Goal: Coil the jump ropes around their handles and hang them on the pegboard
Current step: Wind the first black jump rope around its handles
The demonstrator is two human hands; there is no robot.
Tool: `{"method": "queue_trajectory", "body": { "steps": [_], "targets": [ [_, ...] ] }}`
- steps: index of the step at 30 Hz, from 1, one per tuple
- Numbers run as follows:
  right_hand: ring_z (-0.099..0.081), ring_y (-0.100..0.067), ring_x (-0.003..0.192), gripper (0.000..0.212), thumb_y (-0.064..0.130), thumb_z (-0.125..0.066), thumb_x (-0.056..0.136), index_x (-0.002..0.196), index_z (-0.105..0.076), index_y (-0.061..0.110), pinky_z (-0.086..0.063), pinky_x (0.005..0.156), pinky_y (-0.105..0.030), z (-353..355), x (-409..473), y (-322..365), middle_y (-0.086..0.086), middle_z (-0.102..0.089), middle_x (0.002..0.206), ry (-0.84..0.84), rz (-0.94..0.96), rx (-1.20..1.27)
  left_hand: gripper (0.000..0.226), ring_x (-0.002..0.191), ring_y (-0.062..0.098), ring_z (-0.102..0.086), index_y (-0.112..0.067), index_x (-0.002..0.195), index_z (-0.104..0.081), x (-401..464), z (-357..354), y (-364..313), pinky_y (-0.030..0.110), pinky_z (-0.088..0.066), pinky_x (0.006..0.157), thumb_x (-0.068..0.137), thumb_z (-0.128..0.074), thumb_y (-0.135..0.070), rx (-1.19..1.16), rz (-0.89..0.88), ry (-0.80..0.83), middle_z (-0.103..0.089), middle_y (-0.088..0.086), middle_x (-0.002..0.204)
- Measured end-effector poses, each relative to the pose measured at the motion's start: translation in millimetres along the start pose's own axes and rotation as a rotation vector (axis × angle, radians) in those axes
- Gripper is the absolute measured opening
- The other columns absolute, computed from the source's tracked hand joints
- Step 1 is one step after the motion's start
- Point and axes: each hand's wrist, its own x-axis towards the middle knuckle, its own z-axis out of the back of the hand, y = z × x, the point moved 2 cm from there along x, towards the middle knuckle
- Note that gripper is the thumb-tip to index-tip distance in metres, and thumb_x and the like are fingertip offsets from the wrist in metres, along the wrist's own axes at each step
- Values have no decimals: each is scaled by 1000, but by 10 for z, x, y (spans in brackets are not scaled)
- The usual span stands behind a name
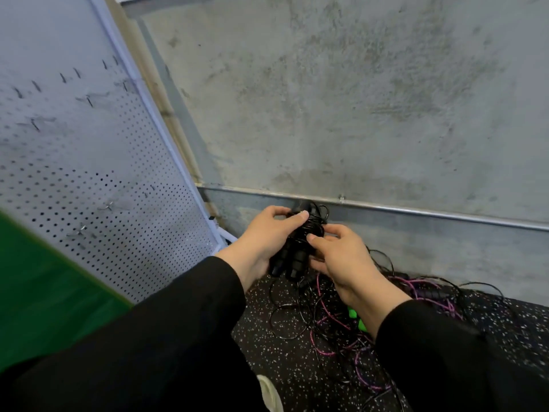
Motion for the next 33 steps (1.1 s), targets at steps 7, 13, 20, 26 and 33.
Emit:
{"method": "queue_trajectory", "body": {
  "steps": [7, 13, 20, 26, 33],
  "targets": [
    [-65, -25, 104, 45, 25, -57, 103, 143, -43, 9, -56, 98, -46, -315, 368, -495, -7, -57, 124, 46, -165, 38, 26, 76, 12, -68, -15, 108, -65, 501, 480, 366, 27, -55, 66, 93, -73, -34, 139, 150, 81, -72, 2, 94],
    [-65, -38, 114, 62, 31, -59, 101, 155, -31, 18, -53, 102, -49, -583, 797, -1119, -17, -55, 143, 81, -351, 45, 27, 99, 25, -64, -13, 107, -67, 943, 926, 1129, 39, -48, 89, 94, -71, -36, 191, 250, 98, -72, 14, 114],
    [-63, -35, 119, 61, 25, -50, 106, 160, -21, 21, -47, 109, -49, -881, 1048, -2183, -9, -50, 148, 75, -541, 14, 57, 97, 22, -65, -10, 109, -74, 1211, 1465, 2293, 36, -48, 85, 97, -53, -62, 122, 478, 44, -74, 9, 108],
    [-42, -42, 140, 64, 32, -48, 107, 162, -17, 23, -39, 114, -52, -981, 1113, -3060, -11, -39, 158, 100, -786, -4, 66, 110, 18, -68, -14, 122, -71, 1222, 1636, 3149, 35, -52, 100, 98, -43, -68, 60, 661, -15, -72, 6, 124],
    [-47, -29, 138, 57, 33, -49, 106, 158, -27, 24, -44, 102, -45, -1094, 1165, -3566, -7, -52, 148, 85, -936, -88, 69, 105, 25, -70, -11, 113, -76, 1198, 1804, 3634, 41, -53, 101, 100, -38, -67, 70, 770, -147, -76, 8, 110]
  ]
}}
